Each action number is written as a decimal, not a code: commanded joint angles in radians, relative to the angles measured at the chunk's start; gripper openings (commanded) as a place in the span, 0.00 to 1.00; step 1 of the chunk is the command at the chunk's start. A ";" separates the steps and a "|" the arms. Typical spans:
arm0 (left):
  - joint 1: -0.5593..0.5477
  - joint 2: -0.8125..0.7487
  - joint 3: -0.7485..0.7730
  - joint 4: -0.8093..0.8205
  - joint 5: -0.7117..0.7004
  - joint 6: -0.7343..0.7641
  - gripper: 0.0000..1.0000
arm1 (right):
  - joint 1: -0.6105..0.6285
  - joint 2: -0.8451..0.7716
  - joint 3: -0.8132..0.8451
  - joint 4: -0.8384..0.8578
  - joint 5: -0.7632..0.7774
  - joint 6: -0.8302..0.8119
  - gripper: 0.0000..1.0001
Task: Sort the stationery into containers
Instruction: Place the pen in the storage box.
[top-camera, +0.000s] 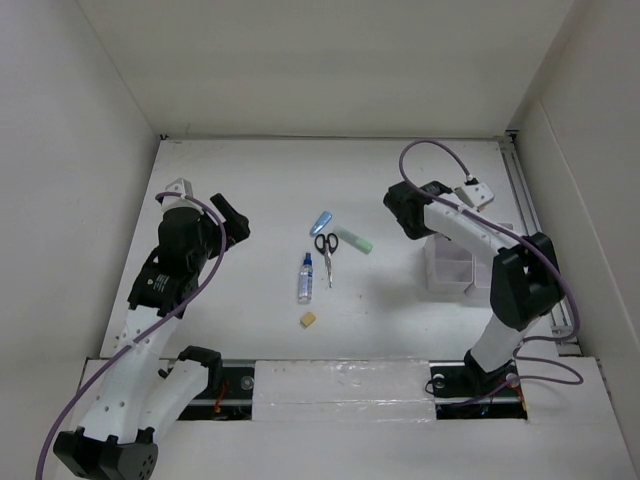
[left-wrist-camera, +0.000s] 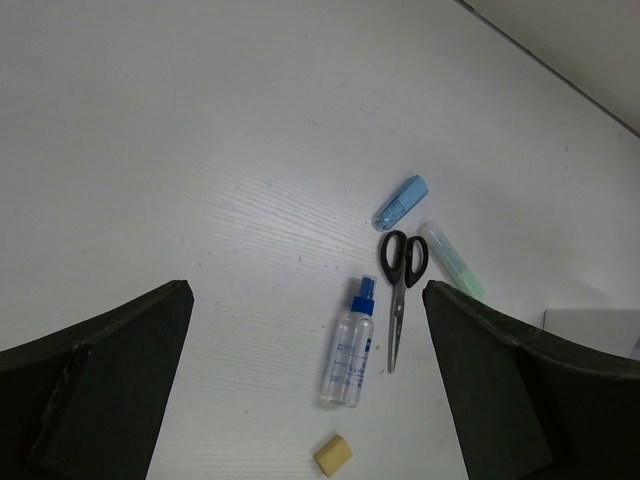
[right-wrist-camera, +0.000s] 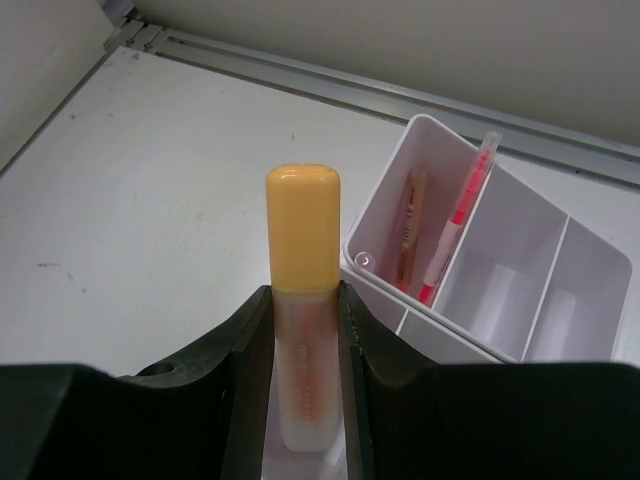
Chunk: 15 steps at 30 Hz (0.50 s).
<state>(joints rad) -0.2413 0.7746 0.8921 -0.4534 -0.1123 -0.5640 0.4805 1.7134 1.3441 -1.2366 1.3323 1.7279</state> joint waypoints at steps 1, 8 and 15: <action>-0.006 -0.014 -0.005 0.033 0.008 0.015 1.00 | 0.041 -0.044 0.009 -0.146 0.076 0.154 0.00; -0.006 -0.014 -0.005 0.033 0.017 0.024 1.00 | 0.032 -0.054 0.030 -0.146 0.097 0.111 0.00; -0.006 -0.014 -0.005 0.033 0.017 0.024 1.00 | 0.012 -0.024 0.021 -0.146 0.097 0.130 0.00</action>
<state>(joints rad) -0.2413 0.7746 0.8921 -0.4526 -0.1047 -0.5549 0.5030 1.6917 1.3449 -1.3239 1.3796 1.8252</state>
